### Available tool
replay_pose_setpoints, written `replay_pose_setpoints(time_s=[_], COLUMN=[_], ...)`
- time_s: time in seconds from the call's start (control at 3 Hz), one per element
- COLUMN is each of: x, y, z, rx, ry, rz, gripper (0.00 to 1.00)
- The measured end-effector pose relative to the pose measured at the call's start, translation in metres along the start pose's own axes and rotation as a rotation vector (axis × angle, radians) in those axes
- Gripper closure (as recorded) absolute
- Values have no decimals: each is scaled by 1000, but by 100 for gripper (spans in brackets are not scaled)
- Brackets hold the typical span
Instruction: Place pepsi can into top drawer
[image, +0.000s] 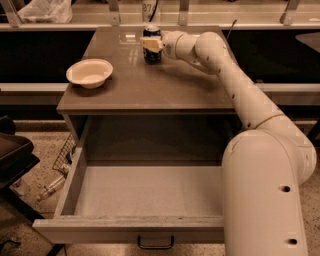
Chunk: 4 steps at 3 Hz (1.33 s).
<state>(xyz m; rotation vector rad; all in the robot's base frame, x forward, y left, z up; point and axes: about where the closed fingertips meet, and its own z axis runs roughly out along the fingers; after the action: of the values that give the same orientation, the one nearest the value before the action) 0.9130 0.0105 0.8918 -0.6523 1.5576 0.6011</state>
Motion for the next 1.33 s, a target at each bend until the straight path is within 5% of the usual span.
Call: replay_pose_setpoints(time_s=[0.33, 0.67, 1.0, 1.33], x=[-1, -9, -40, -53], y=[4, 7, 17, 49], z=[3, 4, -31, -89], rx=[-8, -19, -34, -117], ry=[2, 4, -31, -58], rz=[0, -4, -35, -64], gripper=[92, 100, 100, 100])
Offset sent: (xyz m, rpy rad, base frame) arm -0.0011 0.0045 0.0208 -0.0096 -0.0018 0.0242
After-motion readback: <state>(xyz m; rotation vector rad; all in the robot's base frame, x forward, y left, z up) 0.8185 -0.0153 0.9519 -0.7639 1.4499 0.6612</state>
